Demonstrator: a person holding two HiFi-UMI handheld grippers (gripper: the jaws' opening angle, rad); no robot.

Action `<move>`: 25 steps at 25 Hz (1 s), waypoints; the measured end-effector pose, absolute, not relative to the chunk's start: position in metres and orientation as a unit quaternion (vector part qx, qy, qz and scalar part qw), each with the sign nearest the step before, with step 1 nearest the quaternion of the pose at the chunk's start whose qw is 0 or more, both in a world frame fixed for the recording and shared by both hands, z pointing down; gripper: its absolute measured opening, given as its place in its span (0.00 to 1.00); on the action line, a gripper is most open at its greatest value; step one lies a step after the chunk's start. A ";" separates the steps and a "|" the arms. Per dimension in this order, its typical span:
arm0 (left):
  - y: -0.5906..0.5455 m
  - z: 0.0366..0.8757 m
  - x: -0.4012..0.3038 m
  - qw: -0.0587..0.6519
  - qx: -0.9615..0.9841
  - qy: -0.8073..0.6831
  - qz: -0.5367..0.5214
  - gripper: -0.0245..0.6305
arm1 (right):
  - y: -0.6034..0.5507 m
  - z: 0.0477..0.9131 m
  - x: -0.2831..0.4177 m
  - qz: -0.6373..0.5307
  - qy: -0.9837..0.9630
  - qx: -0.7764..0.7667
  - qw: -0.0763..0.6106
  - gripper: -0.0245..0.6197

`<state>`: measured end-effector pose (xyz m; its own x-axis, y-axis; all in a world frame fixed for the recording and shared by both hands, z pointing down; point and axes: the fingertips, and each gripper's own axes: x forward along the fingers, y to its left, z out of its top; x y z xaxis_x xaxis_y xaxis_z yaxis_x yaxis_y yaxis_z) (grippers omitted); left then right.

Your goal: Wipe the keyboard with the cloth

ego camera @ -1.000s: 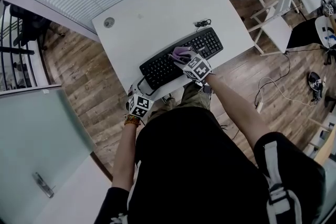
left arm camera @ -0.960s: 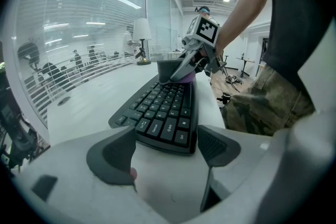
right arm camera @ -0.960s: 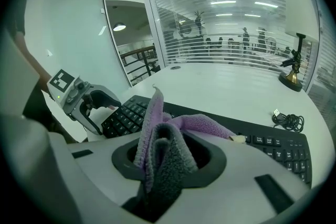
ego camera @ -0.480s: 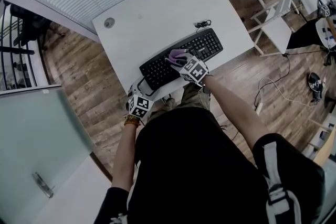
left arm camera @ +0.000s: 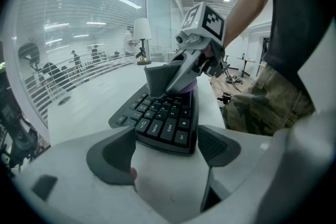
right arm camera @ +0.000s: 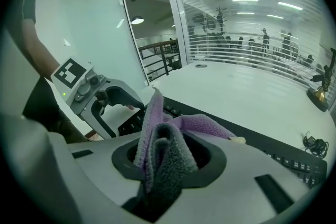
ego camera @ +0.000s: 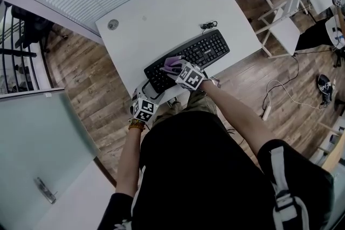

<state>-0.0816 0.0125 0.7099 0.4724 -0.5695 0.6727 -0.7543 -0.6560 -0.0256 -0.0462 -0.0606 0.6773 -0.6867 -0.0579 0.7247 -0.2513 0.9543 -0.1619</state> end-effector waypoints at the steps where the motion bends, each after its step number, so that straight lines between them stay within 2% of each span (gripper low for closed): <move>1: 0.012 0.710 -0.082 0.139 0.847 -0.391 0.333 0.60 | -0.058 0.677 -0.051 0.123 -0.910 0.080 0.388 0.22; 18: 0.012 0.710 -0.083 0.142 0.845 -0.393 0.333 0.60 | -0.014 0.675 -0.108 0.106 -0.915 0.008 0.389 0.22; 25: 0.013 0.709 -0.082 0.141 0.844 -0.395 0.334 0.60 | -0.032 0.653 -0.094 0.148 -0.935 0.039 0.319 0.23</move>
